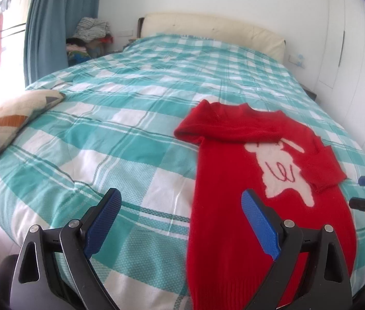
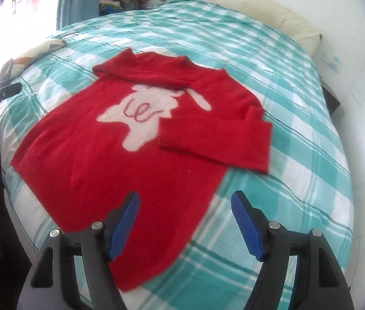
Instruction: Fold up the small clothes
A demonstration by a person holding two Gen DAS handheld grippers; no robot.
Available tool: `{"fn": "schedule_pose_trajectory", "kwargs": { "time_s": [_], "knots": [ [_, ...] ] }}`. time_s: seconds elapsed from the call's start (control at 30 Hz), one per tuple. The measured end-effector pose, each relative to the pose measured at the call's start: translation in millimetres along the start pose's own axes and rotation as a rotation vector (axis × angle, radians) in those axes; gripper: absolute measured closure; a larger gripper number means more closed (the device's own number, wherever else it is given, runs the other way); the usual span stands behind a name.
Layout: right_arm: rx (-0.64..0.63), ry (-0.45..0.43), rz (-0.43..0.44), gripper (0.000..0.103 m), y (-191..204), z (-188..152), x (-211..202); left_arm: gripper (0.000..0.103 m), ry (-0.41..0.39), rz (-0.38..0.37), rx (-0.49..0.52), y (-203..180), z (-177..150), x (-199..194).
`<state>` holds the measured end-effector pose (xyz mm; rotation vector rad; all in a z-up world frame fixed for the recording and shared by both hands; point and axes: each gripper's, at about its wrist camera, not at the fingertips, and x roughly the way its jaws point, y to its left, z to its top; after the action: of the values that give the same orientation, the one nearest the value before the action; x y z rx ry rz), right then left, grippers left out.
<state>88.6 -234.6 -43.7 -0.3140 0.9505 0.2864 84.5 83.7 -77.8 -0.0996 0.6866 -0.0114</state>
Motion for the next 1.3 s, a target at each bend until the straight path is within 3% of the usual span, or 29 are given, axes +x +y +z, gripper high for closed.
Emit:
{"fn": "schedule_pose_trajectory", "kwargs": {
  "time_s": [0.1,0.23,0.27,0.3,0.37,0.4,0.5,0.7,0.83,0.9,1.0,1.1,1.3],
  "knots": [
    [-0.039,0.016,0.032,0.031,13.5,28.6,54.7,0.011,0.113,0.030,0.010,2.2,-15.2,20.4],
    [0.026,-0.022,0.009,0.033,3.6,34.2,107.3,0.011,0.085,0.058,0.000,8.4,-14.7,18.8],
    [0.072,-0.012,0.011,0.043,-5.9,31.7,119.0,0.011,0.085,0.064,-0.006,9.8,-13.9,19.5],
    [0.139,0.000,0.035,0.067,-18.6,28.2,126.5,0.011,0.091,0.063,-0.015,11.3,-13.7,20.8],
    [0.278,-0.033,0.078,0.096,-47.0,20.3,117.4,0.011,0.113,0.049,-0.036,15.1,-14.4,24.3],
    [0.334,-0.064,0.100,0.096,-61.6,16.6,105.8,0.011,0.123,0.044,-0.046,16.9,-14.8,25.8],
    [0.476,-0.173,0.020,0.097,-121.0,-4.5,58.9,0.011,0.141,0.037,-0.075,21.8,-15.0,29.3],
    [0.918,-0.341,-0.173,0.096,-267.3,-108.0,-28.3,0.011,0.155,0.051,-0.081,20.9,-17.7,33.6],
    [1.125,-0.390,-0.246,0.096,-302.7,-175.7,-43.7,0.011,0.168,0.065,-0.068,18.1,-20.3,38.8],
    [1.156,-0.382,-0.252,0.096,-303.4,-193.3,-36.3,0.011,0.175,0.078,-0.056,16.6,-22.0,41.2],
    [1.183,-0.299,-0.204,0.096,-306.9,-199.8,-17.0,0.011,0.178,0.092,-0.042,15.8,-24.3,41.4],
    [1.123,-0.179,-0.272,0.096,-308.2,-194.9,-3.7,0.011,0.176,0.096,-0.037,16.2,-24.6,40.7],
    [1.156,-0.098,-0.302,0.097,-317.0,-208.4,6.9,0.011,0.185,0.097,-0.035,17.0,-25.2,40.9]
  ]
}}
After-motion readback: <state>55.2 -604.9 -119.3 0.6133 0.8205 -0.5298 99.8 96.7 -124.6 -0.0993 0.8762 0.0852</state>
